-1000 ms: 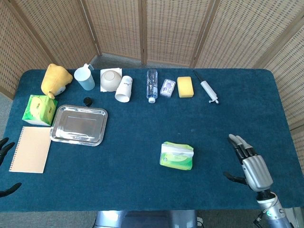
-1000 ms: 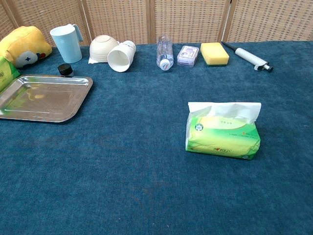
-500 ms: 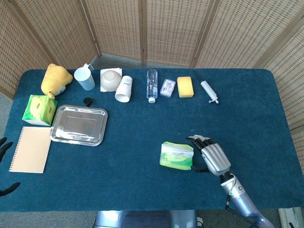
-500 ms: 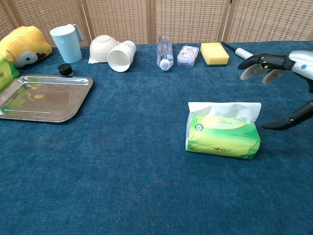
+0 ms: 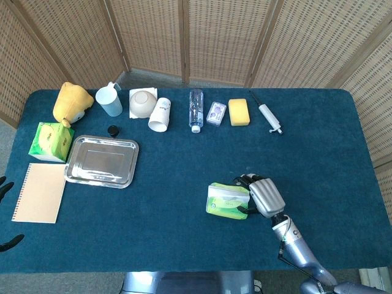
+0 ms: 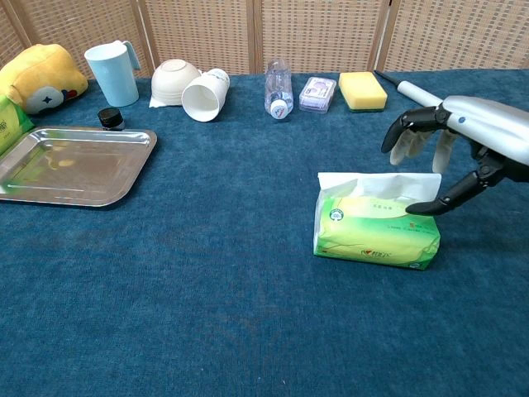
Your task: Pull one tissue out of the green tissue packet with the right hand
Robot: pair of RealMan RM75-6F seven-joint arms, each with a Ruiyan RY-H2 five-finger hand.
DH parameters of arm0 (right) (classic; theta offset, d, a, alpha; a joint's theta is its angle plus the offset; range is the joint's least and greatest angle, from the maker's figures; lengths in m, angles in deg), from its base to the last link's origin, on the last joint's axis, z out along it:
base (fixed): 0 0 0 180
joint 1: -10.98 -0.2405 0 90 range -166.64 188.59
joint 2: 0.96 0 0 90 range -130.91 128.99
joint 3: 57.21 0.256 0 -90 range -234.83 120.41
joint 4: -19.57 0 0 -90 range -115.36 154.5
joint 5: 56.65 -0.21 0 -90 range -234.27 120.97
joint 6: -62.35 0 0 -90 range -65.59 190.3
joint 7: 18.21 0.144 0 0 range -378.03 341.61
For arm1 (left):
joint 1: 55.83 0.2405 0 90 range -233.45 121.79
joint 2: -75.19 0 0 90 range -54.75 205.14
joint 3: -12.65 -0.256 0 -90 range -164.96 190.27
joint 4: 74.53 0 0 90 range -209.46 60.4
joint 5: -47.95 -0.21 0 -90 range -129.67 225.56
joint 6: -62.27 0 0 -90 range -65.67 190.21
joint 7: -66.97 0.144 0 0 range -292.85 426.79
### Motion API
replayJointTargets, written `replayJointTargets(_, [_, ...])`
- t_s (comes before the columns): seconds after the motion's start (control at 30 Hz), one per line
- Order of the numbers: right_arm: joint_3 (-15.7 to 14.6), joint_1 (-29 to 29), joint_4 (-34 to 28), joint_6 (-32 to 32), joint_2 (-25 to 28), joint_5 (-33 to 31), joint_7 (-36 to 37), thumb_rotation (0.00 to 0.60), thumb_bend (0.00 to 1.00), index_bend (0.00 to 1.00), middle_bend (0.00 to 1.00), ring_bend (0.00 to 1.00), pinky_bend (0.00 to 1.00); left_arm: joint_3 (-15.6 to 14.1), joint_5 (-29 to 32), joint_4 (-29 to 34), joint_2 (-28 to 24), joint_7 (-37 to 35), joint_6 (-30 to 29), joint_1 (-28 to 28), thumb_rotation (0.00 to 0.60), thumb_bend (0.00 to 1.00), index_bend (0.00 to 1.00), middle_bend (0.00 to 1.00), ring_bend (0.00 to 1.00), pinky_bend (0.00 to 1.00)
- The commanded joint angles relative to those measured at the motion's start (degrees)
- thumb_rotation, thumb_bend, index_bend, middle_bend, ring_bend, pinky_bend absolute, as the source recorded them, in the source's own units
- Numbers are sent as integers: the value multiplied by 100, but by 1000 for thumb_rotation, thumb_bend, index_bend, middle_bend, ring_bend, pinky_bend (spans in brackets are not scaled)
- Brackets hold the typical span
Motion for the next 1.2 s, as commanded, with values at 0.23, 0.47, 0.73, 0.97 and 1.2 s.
replayJointTargets(0.23, [44,-100,310,-154,-308,-5,-67,600,364,585,613,512,680,12,42,-19,-9,-62,37,-17,600,0,17,0,0,0])
replayJointTargets(0.47, [19,-133,412,-332,-408,142,-121,600,422,699,711,599,736,5,25,-12,-12,-57,55,-21,600,0,17,0,0,0])
replayJointTargets(0.73, [319,-156,-97,-1683,-191,1201,107,600,454,721,733,610,736,4,50,-13,-31,-106,62,-16,600,0,17,0,0,0])
replayJointTargets(0.97, [632,-250,-642,-2179,58,1634,-67,600,456,722,733,611,736,-9,26,11,-30,-66,110,-31,600,0,17,0,0,0])
replayJointTargets(1.2, [636,-325,-1012,-1871,369,1505,-400,600,456,722,733,611,736,-20,7,15,-39,-81,69,-4,600,0,17,0,0,0])
